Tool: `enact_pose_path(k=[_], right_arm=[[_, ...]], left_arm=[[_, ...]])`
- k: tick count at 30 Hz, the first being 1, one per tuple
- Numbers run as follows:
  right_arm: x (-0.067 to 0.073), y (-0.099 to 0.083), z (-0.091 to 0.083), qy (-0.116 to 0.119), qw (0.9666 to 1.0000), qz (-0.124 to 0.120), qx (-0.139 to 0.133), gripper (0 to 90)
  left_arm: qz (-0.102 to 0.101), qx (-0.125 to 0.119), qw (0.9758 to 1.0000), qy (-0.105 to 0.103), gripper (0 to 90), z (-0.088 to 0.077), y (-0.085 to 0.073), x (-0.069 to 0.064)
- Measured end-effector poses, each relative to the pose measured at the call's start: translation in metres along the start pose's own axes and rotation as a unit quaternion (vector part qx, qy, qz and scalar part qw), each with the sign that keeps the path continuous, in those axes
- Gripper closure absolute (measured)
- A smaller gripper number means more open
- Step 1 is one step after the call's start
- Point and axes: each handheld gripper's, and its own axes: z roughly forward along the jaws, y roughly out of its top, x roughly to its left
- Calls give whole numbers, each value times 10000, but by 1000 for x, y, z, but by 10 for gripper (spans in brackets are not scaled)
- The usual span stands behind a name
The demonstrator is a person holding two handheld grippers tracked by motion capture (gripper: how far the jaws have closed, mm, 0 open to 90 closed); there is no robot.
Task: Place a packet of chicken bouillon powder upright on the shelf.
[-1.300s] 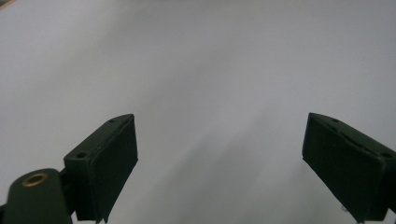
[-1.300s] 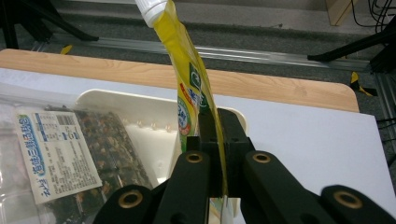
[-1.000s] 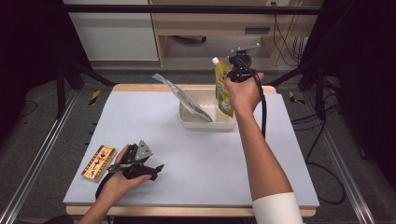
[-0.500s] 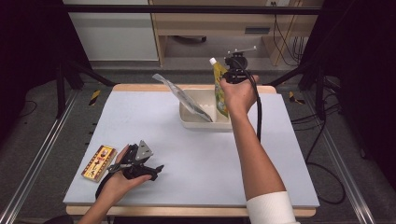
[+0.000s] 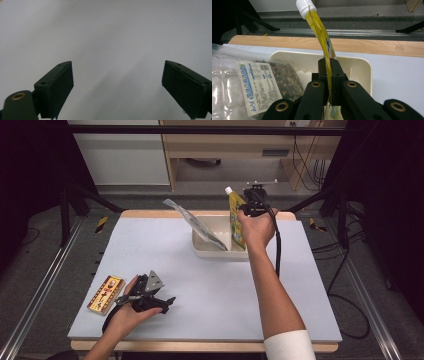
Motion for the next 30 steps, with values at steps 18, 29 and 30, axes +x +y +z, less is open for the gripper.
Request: enact_pose_path(k=[18,29,30], right_arm=[[-11,-18,5,57,10000,30,-74,900],[-11,-27,-1,150,9987,-352,-335,640],[-11,-29,-7,218,9971,-513,-525,555]], left_arm=[[7,41,10000,1,102,1,-1,-1],[95,97,9999,50,101,0,-2,1],[115,117,9999,50,101,0,-2,2]])
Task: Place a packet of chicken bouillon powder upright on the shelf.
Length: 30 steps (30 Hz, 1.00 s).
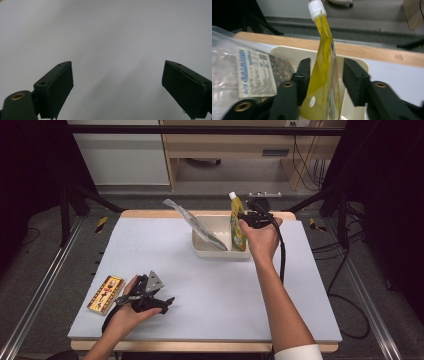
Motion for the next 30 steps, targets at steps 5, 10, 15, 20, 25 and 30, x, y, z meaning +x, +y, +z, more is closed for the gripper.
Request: enact_pose_path(k=[5,10,15,20,25,30], right_arm=[[4,-7,-15,33,9989,-382,-257,451],[8,-19,-31,20,9964,-619,-576,319],[11,-33,-47,47,9940,-770,-775,243],[12,-49,-60,94,9932,-824,-818,200],[11,-70,-66,146,9930,-863,-795,179],[5,-102,-63,205,9938,-891,-630,177]], left_arm=[[-27,-22,10000,21,99,1,0,0],[-47,-43,10000,69,94,0,-1,1],[-94,-23,9999,113,80,-2,-2,6],[-8,-42,10000,77,52,-3,-4,8],[28,-2,10000,86,52,-6,-6,11],[-92,15,9997,204,53,-12,-7,18]])
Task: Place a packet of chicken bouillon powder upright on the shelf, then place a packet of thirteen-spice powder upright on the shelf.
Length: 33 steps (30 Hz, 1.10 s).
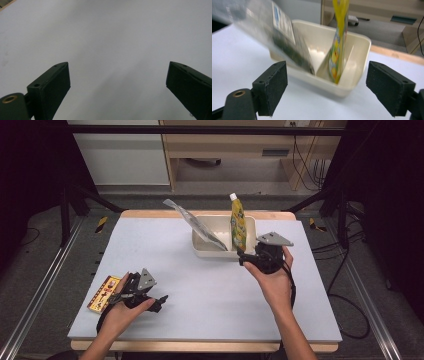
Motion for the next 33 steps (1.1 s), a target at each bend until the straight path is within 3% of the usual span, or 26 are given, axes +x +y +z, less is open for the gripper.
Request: enact_pose_path(k=[8,12,14,17,18,19,21,22,26,28,30,33], right_arm=[[-6,-49,8,177,9990,93,397,178],[-4,-54,8,128,9989,-31,445,176],[-3,-60,7,81,9983,-228,525,176],[-4,-66,7,110,9975,-305,626,177],[-4,-66,7,110,9975,-305,626,177],[-5,-66,7,116,9973,-301,664,178],[-6,-67,8,111,9971,-298,687,180],[-7,-68,9,116,9970,-307,702,180],[-7,-69,11,99,9962,-330,802,180],[-6,-71,12,96,9955,-397,854,180],[-7,-71,12,93,9953,-396,875,180],[-8,-71,13,79,9956,-344,869,180]], left_arm=[[-202,179,9994,239,59,-14,1,14],[-263,286,9986,356,59,-23,0,21],[-364,397,9977,417,59,-30,-2,29],[-588,517,9947,668,56,-38,-7,42],[-588,517,9947,668,55,-38,-7,42],[-773,593,9927,709,54,-43,-12,51],[-891,629,9918,668,54,-45,-15,55],[-1077,675,9898,637,55,-50,-21,62],[-1263,743,9871,638,67,-55,-27,71],[-1464,776,9840,649,68,-60,-32,80],[-1513,833,9832,595,68,-61,-34,82],[-1653,983,9797,564,68,-57,-40,90]])
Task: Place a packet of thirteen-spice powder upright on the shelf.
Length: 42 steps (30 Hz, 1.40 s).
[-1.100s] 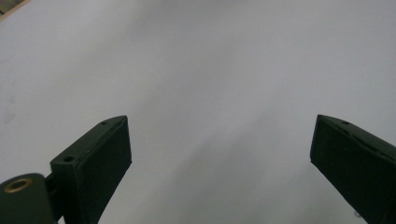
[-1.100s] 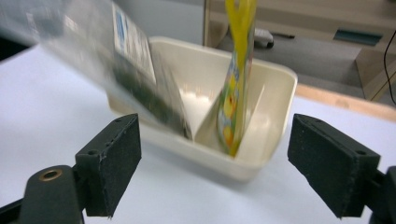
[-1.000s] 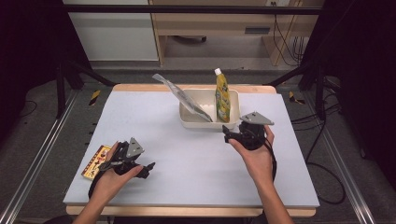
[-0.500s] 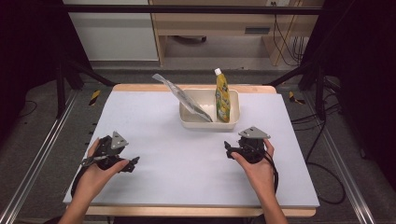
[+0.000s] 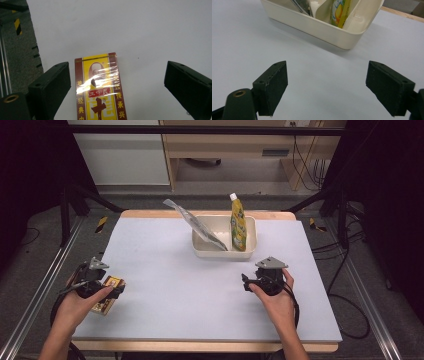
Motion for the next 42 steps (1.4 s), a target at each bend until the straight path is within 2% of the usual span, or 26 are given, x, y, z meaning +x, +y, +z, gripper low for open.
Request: enact_pose_path(k=[4,9,13,14,15,16,17,18,19,21,22,24,28,29,34,35,40,42], right_arm=[[0,-1,3,4,10000,58,65,180],[0,-1,3,25,10000,39,66,180],[-2,-2,4,77,9999,66,90,180],[-2,-2,4,91,9999,61,88,180],[-2,-2,5,109,9999,52,93,180],[-2,-2,5,133,9999,49,98,181],[-2,-2,5,138,9998,42,114,181],[-2,-2,6,164,9998,47,113,181],[-2,-2,6,164,9998,47,113,181],[-2,-2,6,172,9998,36,122,181],[-2,-2,6,177,9997,49,134,181],[-2,-3,6,190,9997,52,134,181],[-2,-3,6,182,9997,70,159,181],[-2,-3,6,199,9996,74,180,181],[-1,-3,7,200,9996,59,210,181],[0,-4,8,205,9995,56,236,181],[0,-4,8,214,9994,51,251,181],[0,-4,8,225,9994,43,254,181]], left_arm=[[-60,89,9999,-94,83,5,4,2],[128,334,9992,-169,84,9,16,-3],[226,684,9974,-89,93,13,14,-6],[226,684,9974,-89,90,13,14,-6],[245,799,9965,-41,89,14,12,-6],[314,1062,9938,116,88,16,9,-5],[314,1062,9938,116,88,16,9,-5],[287,1225,9918,221,88,17,5,-3],[287,1225,9918,221,90,17,5,-3],[200,1350,9901,320,93,18,2,1],[200,1350,9901,320,96,18,2,1],[169,1509,9880,284,108,21,0,4],[81,1527,9881,173,120,22,-3,8],[-17,1494,9888,47,120,22,-4,11],[-41,1593,9872,56,141,24,-7,14],[-50,1649,9863,52,155,26,-7,15],[-105,1710,9852,-28,245,28,-9,17],[-126,1733,9848,-40,249,29,-9,17]])
